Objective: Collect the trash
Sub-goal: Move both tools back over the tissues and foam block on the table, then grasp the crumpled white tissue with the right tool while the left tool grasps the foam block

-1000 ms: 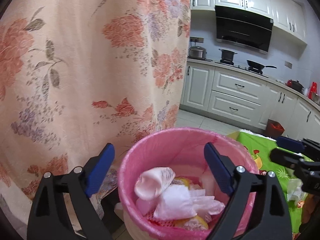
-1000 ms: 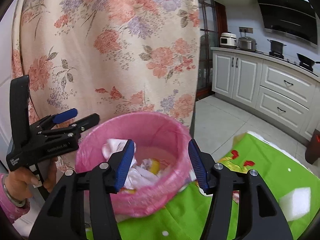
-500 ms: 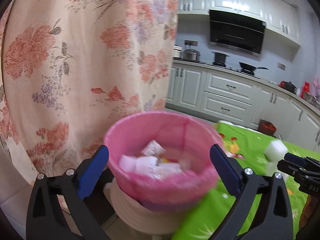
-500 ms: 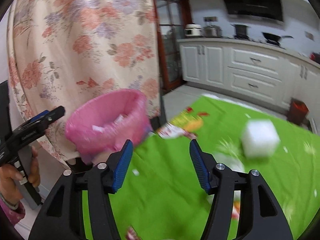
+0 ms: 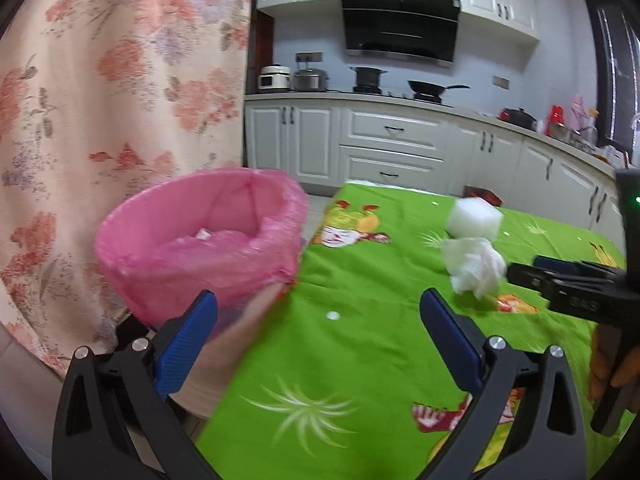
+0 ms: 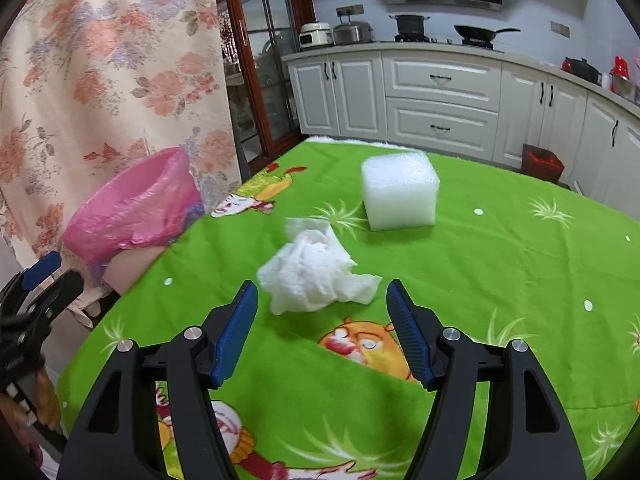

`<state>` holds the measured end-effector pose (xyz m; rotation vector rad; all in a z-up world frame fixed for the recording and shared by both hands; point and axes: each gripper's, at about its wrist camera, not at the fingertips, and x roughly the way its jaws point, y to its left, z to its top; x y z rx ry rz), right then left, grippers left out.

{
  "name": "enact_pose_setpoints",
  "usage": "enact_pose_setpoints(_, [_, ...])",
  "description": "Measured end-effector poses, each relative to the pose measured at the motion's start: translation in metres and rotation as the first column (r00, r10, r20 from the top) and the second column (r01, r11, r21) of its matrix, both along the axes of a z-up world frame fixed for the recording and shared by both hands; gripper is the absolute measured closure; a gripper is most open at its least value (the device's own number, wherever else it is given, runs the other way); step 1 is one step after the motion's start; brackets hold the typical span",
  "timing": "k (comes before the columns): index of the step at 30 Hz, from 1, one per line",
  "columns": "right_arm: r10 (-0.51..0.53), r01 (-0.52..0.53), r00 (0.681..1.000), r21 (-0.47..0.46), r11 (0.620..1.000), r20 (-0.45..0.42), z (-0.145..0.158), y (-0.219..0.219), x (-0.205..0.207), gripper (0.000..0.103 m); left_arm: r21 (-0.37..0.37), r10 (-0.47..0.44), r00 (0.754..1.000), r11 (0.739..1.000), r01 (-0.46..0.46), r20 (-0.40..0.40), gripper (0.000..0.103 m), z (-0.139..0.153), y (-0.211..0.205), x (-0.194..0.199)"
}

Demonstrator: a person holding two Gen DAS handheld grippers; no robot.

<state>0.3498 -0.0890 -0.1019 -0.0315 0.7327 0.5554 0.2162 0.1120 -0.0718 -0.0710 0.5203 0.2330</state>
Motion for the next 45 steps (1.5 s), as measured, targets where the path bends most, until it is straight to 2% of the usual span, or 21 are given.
enact_pose_setpoints(4, [0.018, -0.019, 1.0, -0.023, 1.0, -0.014, -0.006, 0.009, 0.015, 0.037, 0.007, -0.006, 1.0, 1.0, 0.006, -0.014, 0.005, -0.004, -0.004, 0.002])
enact_pose_setpoints(6, [0.024, -0.024, 0.999, -0.016, 1.0, -0.023, -0.007, 0.015, 0.021, 0.031, 0.004, 0.001, 1.0, 1.0, -0.001, -0.024, 0.005, -0.006, 0.0, 0.003])
enact_pose_setpoints(13, [0.05, -0.053, 0.997, -0.061, 0.997, -0.056, -0.017, 0.039, 0.042, 0.031, -0.01, 0.039, 0.998, 0.999, -0.04, -0.047, 0.005, -0.01, 0.016, 0.005])
enact_pose_setpoints(16, [0.054, -0.06, 0.995, -0.067, 0.996, -0.088, -0.023, 0.04, 0.044, 0.047, -0.017, 0.043, 0.998, 0.999, -0.043, -0.048, 0.005, -0.01, 0.017, 0.007])
enact_pose_setpoints(18, [0.052, -0.057, 0.996, -0.065, 0.996, -0.079, -0.022, 0.035, 0.04, 0.067, -0.019, 0.033, 0.998, 0.999, -0.034, -0.05, 0.005, -0.01, 0.015, 0.01])
enact_pose_setpoints(22, [0.063, -0.066, 0.997, -0.072, 0.995, -0.043, -0.019, 0.028, 0.03, 0.075, -0.016, 0.007, 0.999, 1.0, -0.008, -0.051, 0.005, -0.01, 0.003, 0.021])
enact_pose_setpoints(27, [0.011, -0.011, 1.0, -0.06, 0.998, 0.001, -0.013, 0.004, 0.02, 0.077, -0.004, -0.04, 0.999, 0.999, 0.04, -0.031, 0.005, -0.005, -0.024, 0.042])
enact_pose_setpoints(34, [-0.149, 0.15, 0.988, -0.021, 0.988, 0.041, -0.004, -0.062, 0.016, 0.077, 0.019, -0.105, 0.994, 0.994, 0.106, -0.039, 0.005, -0.005, -0.071, 0.088])
enact_pose_setpoints(41, [-0.254, 0.253, 0.966, 0.011, 0.967, 0.057, 0.001, -0.119, 0.019, 0.077, -0.047, -0.072, 0.996, 0.996, 0.07, -0.047, 0.005, -0.011, -0.11, 0.154])
enact_pose_setpoints(45, [-0.29, 0.288, 0.955, 0.039, 0.957, 0.068, 0.005, -0.139, 0.023, 0.077, -0.03, -0.061, 0.996, 0.998, 0.059, -0.068, 0.005, -0.018, -0.139, 0.189])
